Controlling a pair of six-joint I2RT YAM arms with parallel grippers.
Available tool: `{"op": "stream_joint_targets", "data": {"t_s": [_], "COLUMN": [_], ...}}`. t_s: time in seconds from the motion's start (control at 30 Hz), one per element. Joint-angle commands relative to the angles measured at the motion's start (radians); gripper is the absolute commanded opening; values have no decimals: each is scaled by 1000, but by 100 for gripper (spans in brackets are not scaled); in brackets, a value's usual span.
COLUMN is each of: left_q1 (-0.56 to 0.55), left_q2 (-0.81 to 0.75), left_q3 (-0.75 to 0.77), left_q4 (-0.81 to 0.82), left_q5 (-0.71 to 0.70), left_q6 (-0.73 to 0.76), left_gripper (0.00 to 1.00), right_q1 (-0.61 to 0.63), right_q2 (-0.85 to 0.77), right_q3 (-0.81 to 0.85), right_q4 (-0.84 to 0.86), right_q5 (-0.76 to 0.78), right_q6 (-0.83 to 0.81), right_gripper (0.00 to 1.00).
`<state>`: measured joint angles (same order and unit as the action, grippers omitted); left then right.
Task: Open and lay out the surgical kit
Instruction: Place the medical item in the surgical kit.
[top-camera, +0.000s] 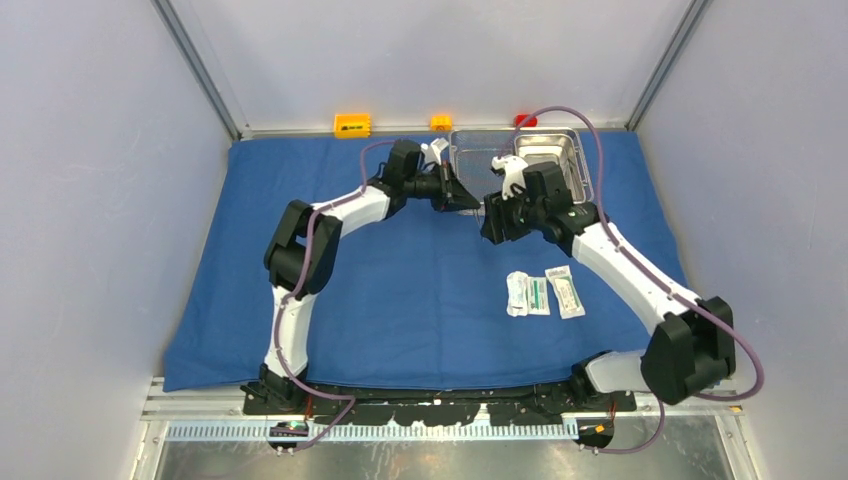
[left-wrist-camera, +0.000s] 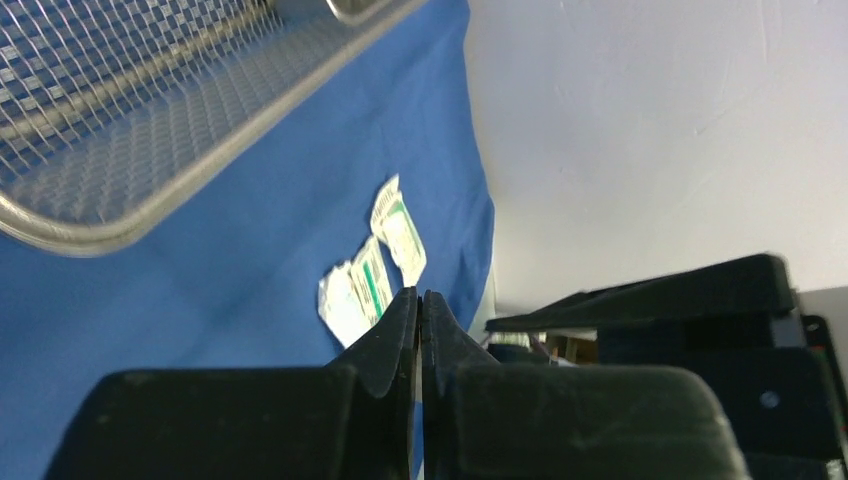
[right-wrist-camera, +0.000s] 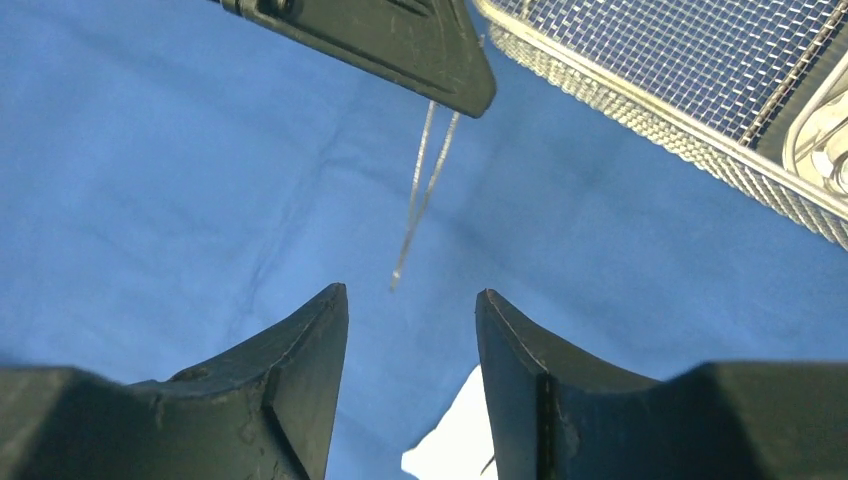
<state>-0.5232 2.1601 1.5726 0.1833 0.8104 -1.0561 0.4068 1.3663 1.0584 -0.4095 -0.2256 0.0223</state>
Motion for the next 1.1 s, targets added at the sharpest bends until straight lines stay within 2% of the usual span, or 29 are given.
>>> {"op": "stream_joint_targets", "data": {"t_s": [0.0, 0.17, 0.3, 0.63, 1.07], "left_q1": [-2, -34, -89, -138, -140], "left_q2": [-119, -151, -138, 15, 75], "left_q3": [-101, -223, -302, -374, -384], "left_q4": [59, 82, 198, 520, 493], "left_q5": [120, 196, 226, 143, 81], "left_q6": [114, 238, 249, 64, 78], "left_gripper": [0, 0, 0, 0, 0], "right_q1": [-4, -49, -128, -230, -240], "right_q2": [-117, -160, -170, -174, -184], "right_q3": [59, 91, 110, 90, 48], "right_q4": [-143, -243, -247, -224, -213], "right_q5": [-70, -146, -216, -248, -251], "right_q6": [-110, -157, -134, -93, -93], "right_gripper": [56, 55, 54, 52, 52]}}
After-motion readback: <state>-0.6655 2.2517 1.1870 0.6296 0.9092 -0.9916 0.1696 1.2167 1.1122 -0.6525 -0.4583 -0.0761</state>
